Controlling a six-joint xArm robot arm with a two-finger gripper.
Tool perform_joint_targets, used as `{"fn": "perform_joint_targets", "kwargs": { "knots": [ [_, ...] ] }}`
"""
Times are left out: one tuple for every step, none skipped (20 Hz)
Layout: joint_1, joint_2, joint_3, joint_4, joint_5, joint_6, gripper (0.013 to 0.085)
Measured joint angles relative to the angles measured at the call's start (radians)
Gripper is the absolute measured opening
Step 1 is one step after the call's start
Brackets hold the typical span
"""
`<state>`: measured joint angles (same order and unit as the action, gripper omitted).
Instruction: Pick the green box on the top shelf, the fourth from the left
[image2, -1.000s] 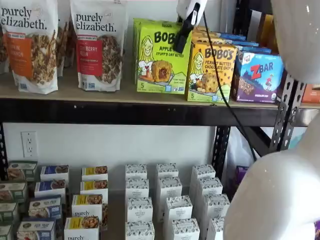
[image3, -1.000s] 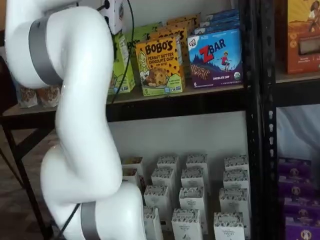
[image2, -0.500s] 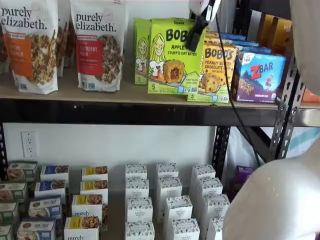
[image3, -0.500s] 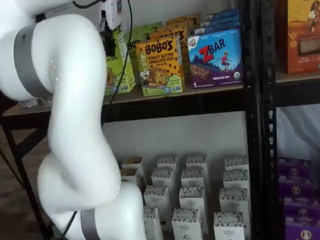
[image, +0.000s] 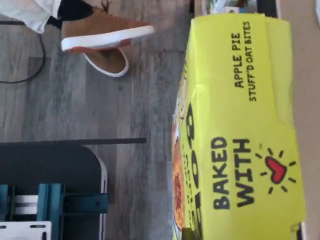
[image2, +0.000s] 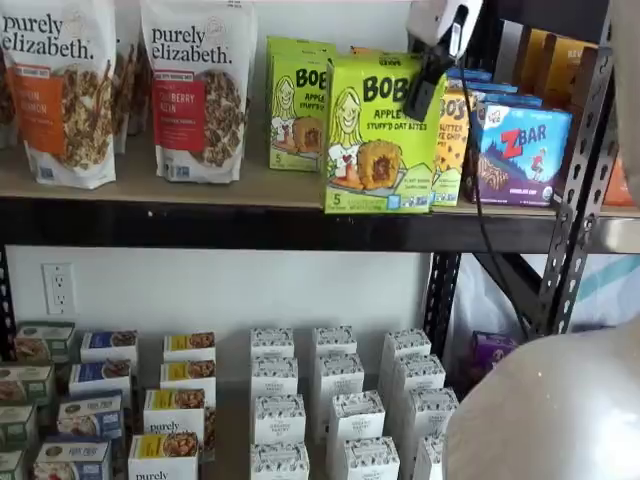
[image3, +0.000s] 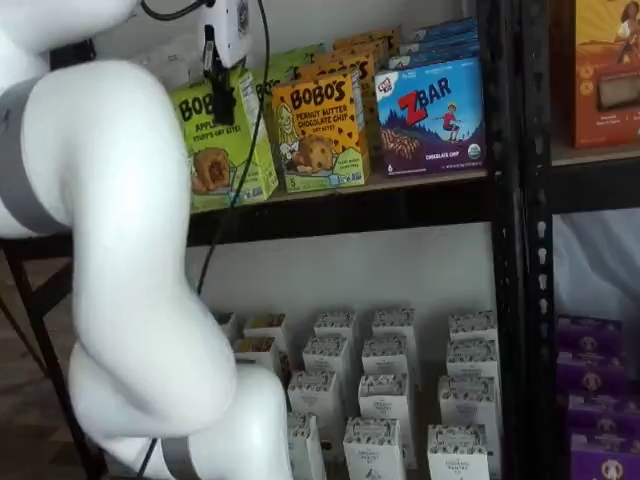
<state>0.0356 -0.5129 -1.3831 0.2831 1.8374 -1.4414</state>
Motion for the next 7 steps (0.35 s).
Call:
{"fn": "perform_joint_targets", "kwargs": {
  "knots": [
    [-0.005, -0.011, 0.009, 0.0, 0.005, -0.004, 0.017],
    [-0.01, -0.026, 0.022, 0.0, 0.01, -0.009, 0.017],
    [-0.014, -0.037, 0.031, 0.0, 0.014, -0.012, 0.017],
    [-0.02, -0.051, 0.042, 0.002, 0.02, -0.016, 0.017],
    [-0.023, -0.06, 0.049, 0.004, 0.023, -0.019, 0.017],
    [-0.028, -0.068, 0.056, 0.006, 0.029, -0.022, 0.017],
    [-0.032, -0.074, 0.06, 0.008, 0.033, -0.025, 0.017]
  ]
}}
